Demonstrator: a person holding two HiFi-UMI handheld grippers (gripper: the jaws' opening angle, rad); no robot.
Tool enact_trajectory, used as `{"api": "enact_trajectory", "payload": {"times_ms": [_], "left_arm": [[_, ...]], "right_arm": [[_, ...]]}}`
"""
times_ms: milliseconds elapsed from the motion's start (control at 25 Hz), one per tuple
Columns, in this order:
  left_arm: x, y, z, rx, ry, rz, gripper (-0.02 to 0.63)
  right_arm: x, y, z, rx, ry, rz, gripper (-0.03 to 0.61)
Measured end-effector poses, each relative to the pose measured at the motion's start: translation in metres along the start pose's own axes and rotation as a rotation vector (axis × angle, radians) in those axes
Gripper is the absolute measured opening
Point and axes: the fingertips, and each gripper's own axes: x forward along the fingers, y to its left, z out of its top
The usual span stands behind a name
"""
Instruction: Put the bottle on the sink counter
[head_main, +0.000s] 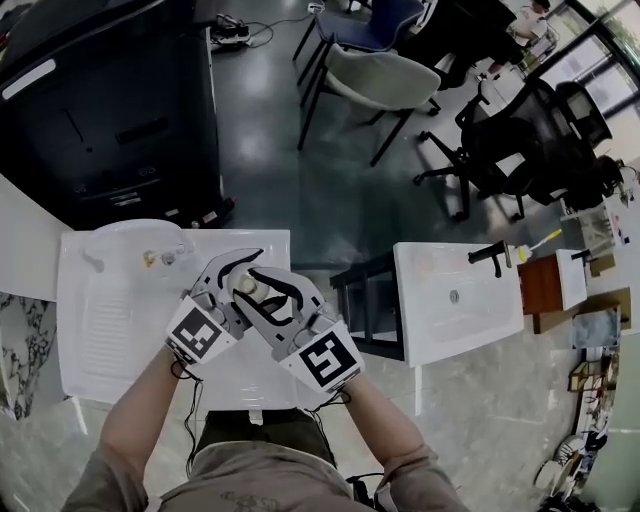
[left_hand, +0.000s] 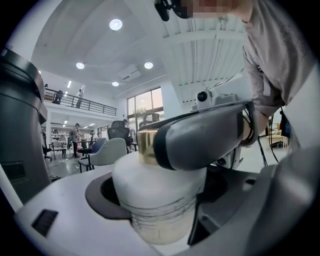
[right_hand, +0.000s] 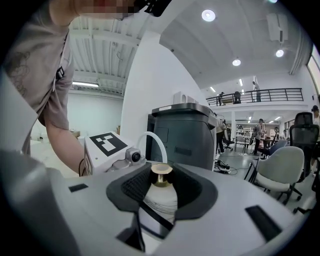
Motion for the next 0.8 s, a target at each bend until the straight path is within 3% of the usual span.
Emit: {"api": "enact_trajectory", "payload": {"times_ms": [400, 800], "left_arm": [[0.033, 0.043, -0.072, -0.02, 0.051, 0.032, 0.325], [0.051, 0.065, -0.139, -0.026, 0.1, 0.057, 0.325]], "right_arm": [[0.045, -0.041, -0.062, 0.022, 0.017, 0.055, 0.138], [0.078, -0.058, -0.124, 0.059, 0.098, 0.076, 0.138]]}}
